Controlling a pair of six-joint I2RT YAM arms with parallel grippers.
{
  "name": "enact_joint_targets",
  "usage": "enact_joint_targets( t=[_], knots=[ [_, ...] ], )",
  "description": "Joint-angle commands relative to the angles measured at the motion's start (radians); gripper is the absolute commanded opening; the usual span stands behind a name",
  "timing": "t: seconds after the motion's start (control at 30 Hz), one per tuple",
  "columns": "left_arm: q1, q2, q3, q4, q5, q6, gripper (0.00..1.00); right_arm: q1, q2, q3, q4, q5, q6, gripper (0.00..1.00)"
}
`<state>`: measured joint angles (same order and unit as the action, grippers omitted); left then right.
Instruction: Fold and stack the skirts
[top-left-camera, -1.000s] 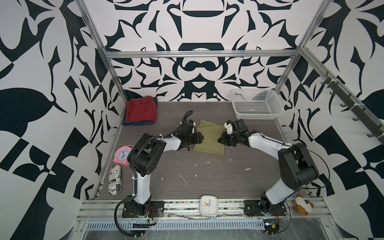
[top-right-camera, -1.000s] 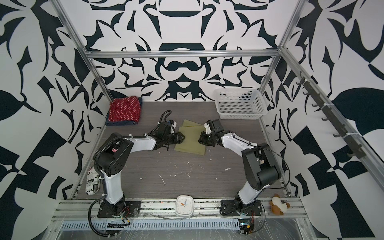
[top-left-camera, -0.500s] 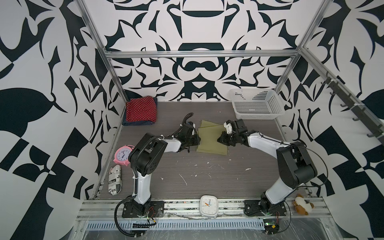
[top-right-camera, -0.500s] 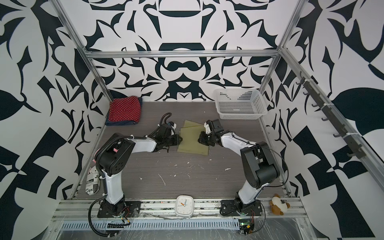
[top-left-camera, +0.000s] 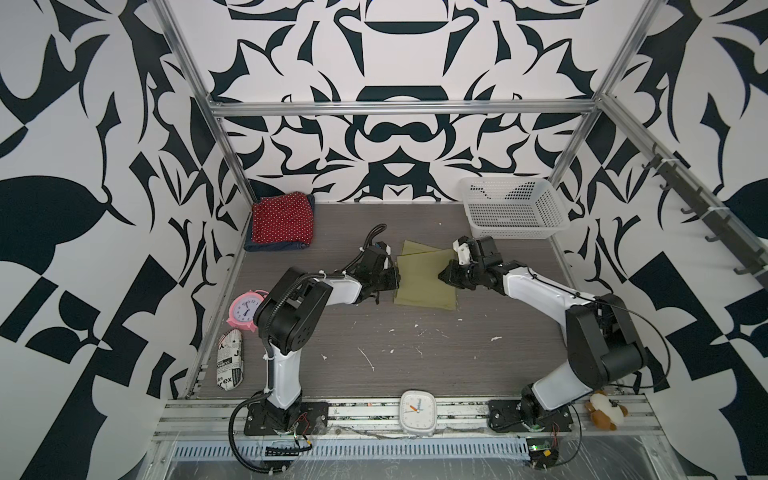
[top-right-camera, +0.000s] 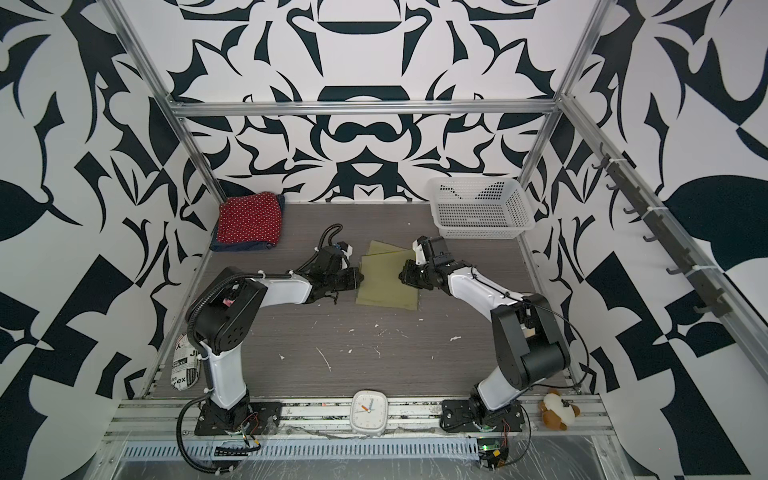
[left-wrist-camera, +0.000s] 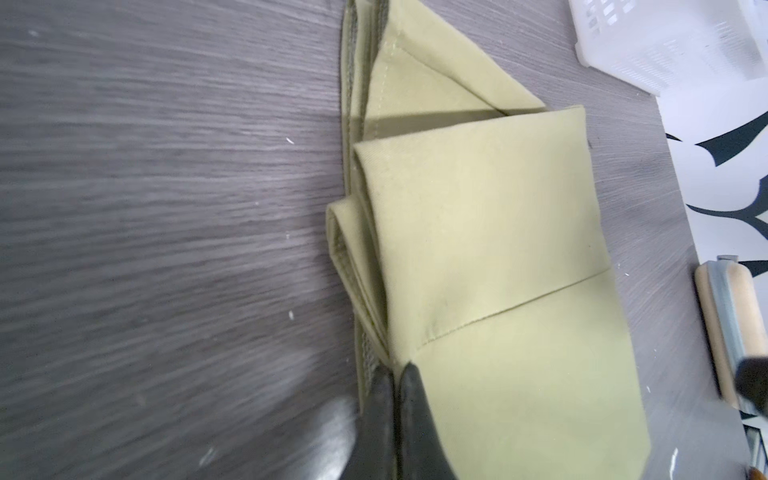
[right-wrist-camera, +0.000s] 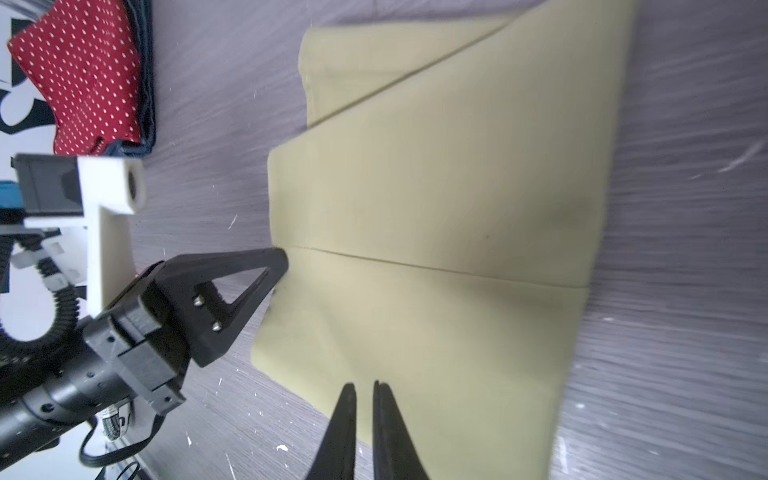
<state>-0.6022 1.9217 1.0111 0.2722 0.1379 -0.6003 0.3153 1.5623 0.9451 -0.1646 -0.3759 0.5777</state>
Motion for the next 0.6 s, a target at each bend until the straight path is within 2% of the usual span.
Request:
enact_joint_targets(
  t=[0.0,0.1,0.17,0.23,0.27,0.37,0.47,0.57],
  knots=[
    [0.002,-0.053,0.026,-0.043,-0.007,0.006,0.0,-0.039,-0.028,-0.034,-0.027,0.038,0.002,0.31],
    [0.002,-0.06,0.027,-0.053,-0.011,0.007,0.0,-0.069,-0.046,-0.065,-0.027,0.057,0.001,0.52],
    [0.008,-0.064,0.03,-0.074,-0.025,0.002,0.41,-0.089,-0.054,-0.087,-0.014,0.057,0.002,0.57],
    [0.021,-0.071,0.013,-0.069,-0.023,-0.013,0.68,-0.099,-0.044,-0.096,-0.006,0.051,0.002,0.58],
    [0.029,-0.076,0.004,-0.054,-0.012,-0.027,0.78,-0.099,-0.034,-0.094,-0.006,0.046,0.0,0.59],
    [0.072,-0.06,-0.018,0.014,0.1,-0.094,0.91,-0.099,0.007,-0.09,0.013,0.022,-0.007,0.59],
    [0.099,-0.018,-0.021,0.059,0.195,-0.131,0.96,-0.098,0.055,-0.082,0.035,0.004,-0.009,0.59],
    [0.093,0.009,-0.003,0.023,0.198,-0.11,0.98,-0.099,0.095,-0.072,0.046,-0.011,-0.009,0.59]
  ],
)
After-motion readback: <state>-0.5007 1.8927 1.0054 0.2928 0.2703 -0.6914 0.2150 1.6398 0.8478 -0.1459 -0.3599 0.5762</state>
